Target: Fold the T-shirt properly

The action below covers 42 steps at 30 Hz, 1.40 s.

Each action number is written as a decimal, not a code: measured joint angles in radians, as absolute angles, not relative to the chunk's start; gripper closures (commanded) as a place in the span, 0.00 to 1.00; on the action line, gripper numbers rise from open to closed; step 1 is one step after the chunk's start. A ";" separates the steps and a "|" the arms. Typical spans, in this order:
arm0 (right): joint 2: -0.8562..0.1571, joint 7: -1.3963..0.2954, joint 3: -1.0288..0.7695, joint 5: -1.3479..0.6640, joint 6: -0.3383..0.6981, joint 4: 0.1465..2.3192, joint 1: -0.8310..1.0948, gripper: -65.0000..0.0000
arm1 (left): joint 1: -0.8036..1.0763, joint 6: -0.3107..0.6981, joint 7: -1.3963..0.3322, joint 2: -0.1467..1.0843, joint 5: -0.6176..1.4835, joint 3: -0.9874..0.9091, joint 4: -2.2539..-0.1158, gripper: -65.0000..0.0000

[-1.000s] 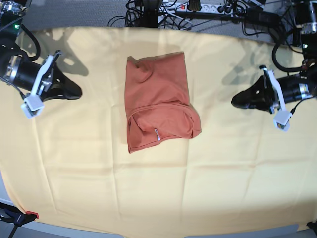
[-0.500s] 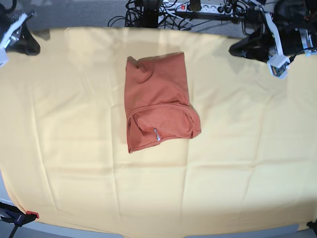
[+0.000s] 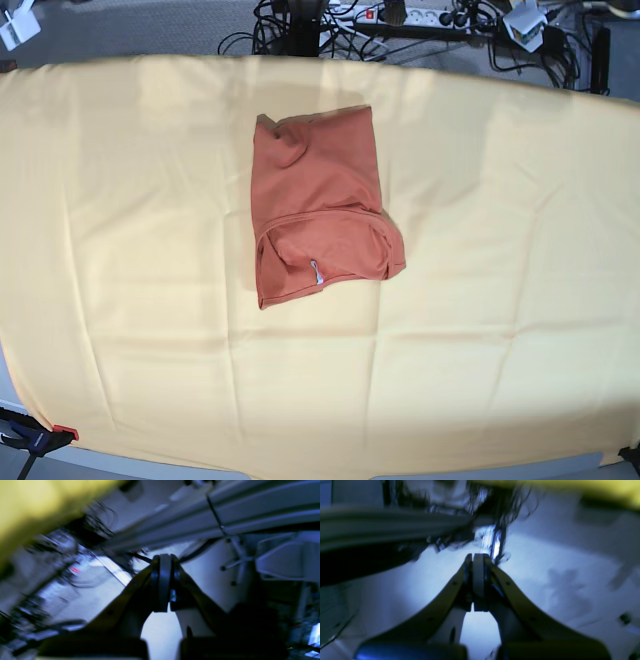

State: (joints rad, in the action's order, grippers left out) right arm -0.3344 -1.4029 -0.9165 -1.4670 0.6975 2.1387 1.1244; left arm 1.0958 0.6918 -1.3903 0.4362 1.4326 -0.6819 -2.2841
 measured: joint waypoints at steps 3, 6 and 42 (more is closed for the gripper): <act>-0.344 -1.398 -0.838 -1.468 0.697 2.049 1.144 1.00 | 1.145 0.694 -1.393 0.424 1.353 -0.665 -2.199 1.00; -0.355 -1.395 -0.727 -1.467 0.698 1.939 1.143 1.00 | 1.145 0.695 -1.315 0.424 1.262 -0.604 -2.065 1.00; -0.226 0.002 0.219 -0.175 0.219 0.635 0.396 1.00 | 0.344 0.186 0.131 0.062 0.194 0.107 -0.457 1.00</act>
